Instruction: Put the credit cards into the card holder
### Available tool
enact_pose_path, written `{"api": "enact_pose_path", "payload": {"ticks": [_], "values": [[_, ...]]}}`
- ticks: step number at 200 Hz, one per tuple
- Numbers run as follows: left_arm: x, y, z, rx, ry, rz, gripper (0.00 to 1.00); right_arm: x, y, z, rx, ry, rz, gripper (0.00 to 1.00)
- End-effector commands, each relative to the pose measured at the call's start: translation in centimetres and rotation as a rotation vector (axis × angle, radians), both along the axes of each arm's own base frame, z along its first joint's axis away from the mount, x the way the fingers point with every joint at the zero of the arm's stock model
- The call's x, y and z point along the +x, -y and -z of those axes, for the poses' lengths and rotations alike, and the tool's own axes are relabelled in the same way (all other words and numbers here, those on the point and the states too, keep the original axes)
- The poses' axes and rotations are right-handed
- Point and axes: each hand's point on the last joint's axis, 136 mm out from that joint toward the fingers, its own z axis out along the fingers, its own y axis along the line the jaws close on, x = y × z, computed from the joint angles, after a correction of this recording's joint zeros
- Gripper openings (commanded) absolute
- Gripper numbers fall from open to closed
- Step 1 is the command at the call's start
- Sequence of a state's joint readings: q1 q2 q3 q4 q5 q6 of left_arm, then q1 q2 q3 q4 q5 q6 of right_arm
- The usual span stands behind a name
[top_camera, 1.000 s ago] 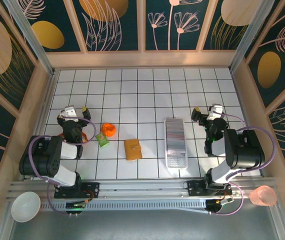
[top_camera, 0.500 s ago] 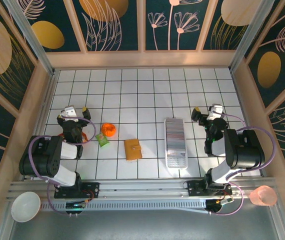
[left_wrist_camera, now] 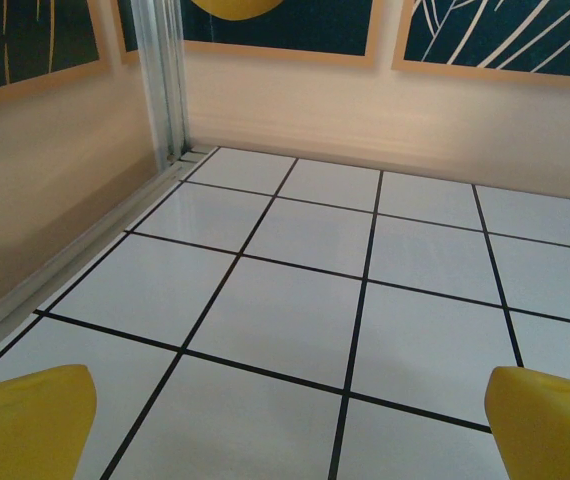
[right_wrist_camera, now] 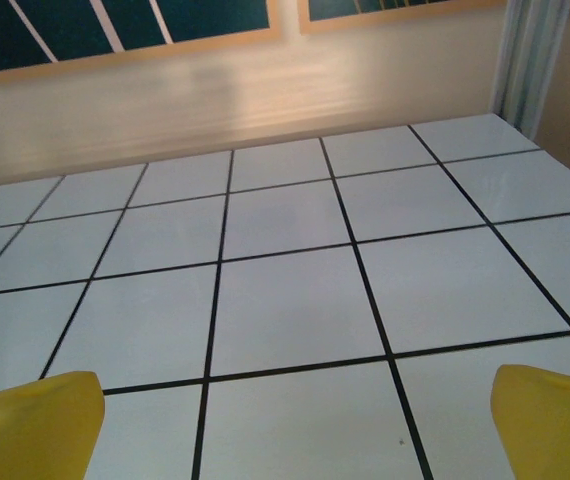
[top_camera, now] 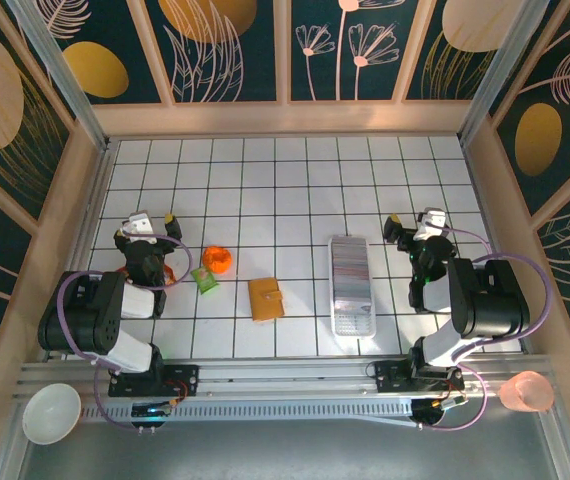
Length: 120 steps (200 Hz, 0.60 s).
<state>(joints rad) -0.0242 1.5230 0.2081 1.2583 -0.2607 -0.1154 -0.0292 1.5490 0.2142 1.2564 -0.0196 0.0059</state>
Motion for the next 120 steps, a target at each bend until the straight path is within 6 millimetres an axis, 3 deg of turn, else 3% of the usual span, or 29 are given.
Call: {"api": "enact_pose_path", "payload": {"ticks": [1,17,35,47,56,75,94,120], "values": [[0.9,0.5,-2.3,0.015,0.054,0.040,0.99,0.1,0.0,-3.4,-0.036,0.067,0.061,0.99],[1.8,1.4,-3.4,0.013,0.003,0.088,0.99,-1.3,-0.3,-5.5,-0.050,0.110,0.087,0.99],[1.2,-0.1,-5.5,-0.096,-0.012,-0.015,0.99,-3.2,0.6,-7.8,0.032,0.153,0.143,0.99],[-0.1,-1.3,-7.1,-0.280,0.051,-0.118,0.99,-3.5,1.3,-8.7,0.127,0.094,0.185,0.99],[-1.2,-1.6,-7.1,-0.462,0.057,-0.173,0.99,-3.9,2.1,-9.1,0.229,0.035,0.245,0.99],[-2.9,0.8,-7.9,-0.642,0.109,-0.042,0.99,-5.5,4.8,-8.6,0.440,-0.039,0.447,0.99],[-4.7,3.4,-9.8,-0.728,0.176,0.131,0.99,-5.1,3.7,-9.1,0.454,-0.112,0.367,0.99],[-6.0,4.7,-9.2,-0.792,0.039,0.156,0.99,-4.9,2.1,-10.6,0.479,-0.178,0.284,0.99]]}}
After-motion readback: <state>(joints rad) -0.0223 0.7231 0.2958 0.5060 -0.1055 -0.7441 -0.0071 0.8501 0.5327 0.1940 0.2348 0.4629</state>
